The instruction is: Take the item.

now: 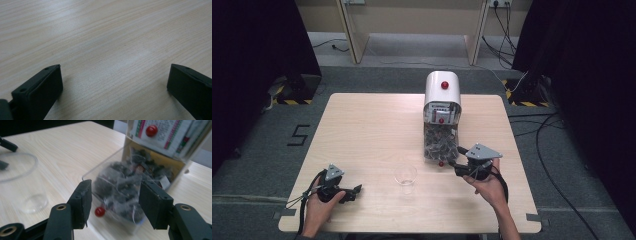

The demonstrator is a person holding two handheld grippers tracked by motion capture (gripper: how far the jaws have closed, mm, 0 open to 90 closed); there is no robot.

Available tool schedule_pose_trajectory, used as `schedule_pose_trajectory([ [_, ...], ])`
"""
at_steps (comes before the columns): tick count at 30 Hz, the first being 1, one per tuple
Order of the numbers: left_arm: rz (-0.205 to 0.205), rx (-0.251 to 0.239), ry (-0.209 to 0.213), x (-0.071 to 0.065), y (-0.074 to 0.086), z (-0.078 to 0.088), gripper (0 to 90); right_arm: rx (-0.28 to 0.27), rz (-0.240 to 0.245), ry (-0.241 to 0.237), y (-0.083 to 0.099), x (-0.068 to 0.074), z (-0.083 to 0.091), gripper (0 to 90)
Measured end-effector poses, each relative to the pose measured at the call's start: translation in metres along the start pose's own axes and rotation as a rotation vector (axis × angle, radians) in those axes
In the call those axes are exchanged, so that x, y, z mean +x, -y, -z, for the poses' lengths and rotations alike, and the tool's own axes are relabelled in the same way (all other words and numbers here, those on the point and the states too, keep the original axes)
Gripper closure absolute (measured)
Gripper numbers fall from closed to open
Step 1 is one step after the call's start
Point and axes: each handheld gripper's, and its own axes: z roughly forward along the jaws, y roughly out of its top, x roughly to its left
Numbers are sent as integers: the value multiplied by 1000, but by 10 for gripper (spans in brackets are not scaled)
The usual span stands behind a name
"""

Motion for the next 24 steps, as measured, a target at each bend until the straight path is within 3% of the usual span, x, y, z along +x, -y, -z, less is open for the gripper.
schedule_pose_trajectory([
  [24,0,0,0,0,0,0,0,17,8,-18,-12,-5,-30,455],
])
